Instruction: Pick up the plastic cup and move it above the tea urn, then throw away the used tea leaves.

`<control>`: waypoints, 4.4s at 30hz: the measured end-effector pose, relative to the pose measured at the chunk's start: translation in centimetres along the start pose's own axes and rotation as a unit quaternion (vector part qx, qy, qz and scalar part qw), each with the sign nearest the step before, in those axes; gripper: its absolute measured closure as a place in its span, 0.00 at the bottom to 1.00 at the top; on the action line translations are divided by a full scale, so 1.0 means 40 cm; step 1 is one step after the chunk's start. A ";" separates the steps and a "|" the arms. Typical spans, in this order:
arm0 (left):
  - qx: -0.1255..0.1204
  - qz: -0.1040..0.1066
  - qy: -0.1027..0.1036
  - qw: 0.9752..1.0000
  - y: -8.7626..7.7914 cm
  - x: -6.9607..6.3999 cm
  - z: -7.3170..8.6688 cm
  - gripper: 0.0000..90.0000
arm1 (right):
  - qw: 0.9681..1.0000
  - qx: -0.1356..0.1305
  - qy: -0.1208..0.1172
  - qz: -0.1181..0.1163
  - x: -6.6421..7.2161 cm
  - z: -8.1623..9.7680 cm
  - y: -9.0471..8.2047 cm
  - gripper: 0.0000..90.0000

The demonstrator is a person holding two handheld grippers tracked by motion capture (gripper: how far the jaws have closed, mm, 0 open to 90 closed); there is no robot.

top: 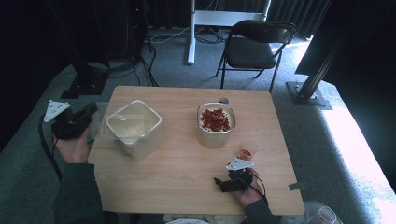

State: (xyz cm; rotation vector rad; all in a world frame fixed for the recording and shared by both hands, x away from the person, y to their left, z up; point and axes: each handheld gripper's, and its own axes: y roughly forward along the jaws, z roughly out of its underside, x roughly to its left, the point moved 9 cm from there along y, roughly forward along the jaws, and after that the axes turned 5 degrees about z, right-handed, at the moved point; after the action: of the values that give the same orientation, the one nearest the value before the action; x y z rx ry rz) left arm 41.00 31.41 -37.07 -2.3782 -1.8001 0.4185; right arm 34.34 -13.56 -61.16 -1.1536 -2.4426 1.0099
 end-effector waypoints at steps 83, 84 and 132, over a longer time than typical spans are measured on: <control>0.069 0.132 0.047 0.988 0.045 -0.221 0.160 0.58 | 1.000 -0.002 0.002 0.001 0.000 0.001 -0.002 0.17; 0.068 0.138 0.050 0.987 0.043 -0.231 0.162 0.58 | 1.000 -0.002 0.001 0.001 0.000 0.001 -0.002 0.17; 0.156 0.251 0.143 0.945 0.141 -0.455 0.385 0.51 | 0.982 -0.119 0.026 0.147 -0.159 -0.143 -0.218 0.12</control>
State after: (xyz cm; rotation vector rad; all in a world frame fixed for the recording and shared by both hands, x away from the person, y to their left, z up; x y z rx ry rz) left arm 37.11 11.43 -50.70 -2.4797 -0.9200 0.3510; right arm 36.28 -19.46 -50.65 -1.6352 -2.4498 0.7597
